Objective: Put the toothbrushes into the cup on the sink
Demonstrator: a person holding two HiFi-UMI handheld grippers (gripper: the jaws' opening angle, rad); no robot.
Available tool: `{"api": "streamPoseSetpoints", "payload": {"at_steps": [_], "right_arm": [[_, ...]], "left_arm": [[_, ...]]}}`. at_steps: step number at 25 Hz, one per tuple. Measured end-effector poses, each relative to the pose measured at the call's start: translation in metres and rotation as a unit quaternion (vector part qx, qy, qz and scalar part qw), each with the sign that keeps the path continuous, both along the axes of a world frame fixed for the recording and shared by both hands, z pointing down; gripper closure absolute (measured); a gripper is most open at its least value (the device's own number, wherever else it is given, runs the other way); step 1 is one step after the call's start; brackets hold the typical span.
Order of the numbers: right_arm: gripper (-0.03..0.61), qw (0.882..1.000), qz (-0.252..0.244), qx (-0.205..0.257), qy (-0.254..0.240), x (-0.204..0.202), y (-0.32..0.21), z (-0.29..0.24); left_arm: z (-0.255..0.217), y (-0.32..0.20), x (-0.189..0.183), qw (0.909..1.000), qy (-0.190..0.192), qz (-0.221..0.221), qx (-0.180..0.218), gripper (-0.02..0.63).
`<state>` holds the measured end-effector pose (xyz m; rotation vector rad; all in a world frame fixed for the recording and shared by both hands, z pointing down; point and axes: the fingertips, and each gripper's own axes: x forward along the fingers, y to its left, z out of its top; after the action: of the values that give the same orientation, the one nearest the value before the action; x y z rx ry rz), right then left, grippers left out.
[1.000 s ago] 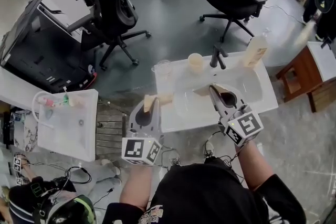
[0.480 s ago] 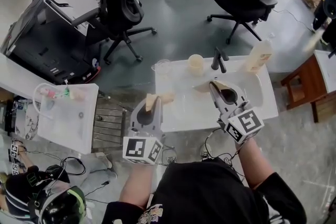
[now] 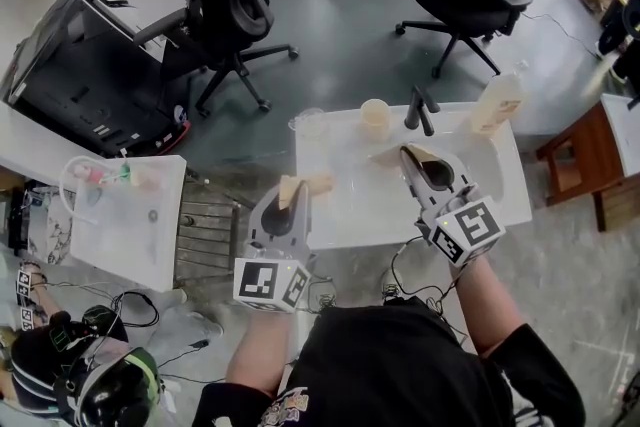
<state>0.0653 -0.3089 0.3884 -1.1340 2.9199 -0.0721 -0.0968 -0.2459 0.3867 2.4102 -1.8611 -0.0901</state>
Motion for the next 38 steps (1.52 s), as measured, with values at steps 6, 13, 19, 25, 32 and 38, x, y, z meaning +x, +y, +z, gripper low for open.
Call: {"api": "streamPoseSetpoints", "payload": {"at_steps": [6,13,19,25,32,38], "right_arm": [[0.534,1.000,0.002,0.005,0.002,0.013,-0.011,0.001],[0.534,1.000,0.007,0.018,0.014,0.005,-0.036,0.001],[0.534,0.999,0.013,0.024,0.018,0.007,-0.066,0.014],[0.534,0.999,0.029,0.018,0.035,-0.005,-0.101,0.036],[0.534,0.997,0.041,0.000,0.061,-0.013,-0.140,0.070],[0.534,0.995,0.048,-0.024,0.084,-0.019,-0.169,0.108]], "left_arm": [[0.005,0.003,0.015,1.0000,-0.003,0.005,-0.001,0.552],[0.006,0.008,0.008,1.0000,-0.001,0.003,-0.009,0.552],[0.012,0.014,0.016,0.9999,-0.003,0.000,-0.011,0.552],[0.012,0.017,0.010,0.9999,-0.004,0.001,-0.016,0.552],[0.020,0.018,0.006,0.9997,-0.004,-0.006,-0.024,0.552],[0.029,0.015,0.000,0.9993,-0.006,-0.014,-0.034,0.552]]}}
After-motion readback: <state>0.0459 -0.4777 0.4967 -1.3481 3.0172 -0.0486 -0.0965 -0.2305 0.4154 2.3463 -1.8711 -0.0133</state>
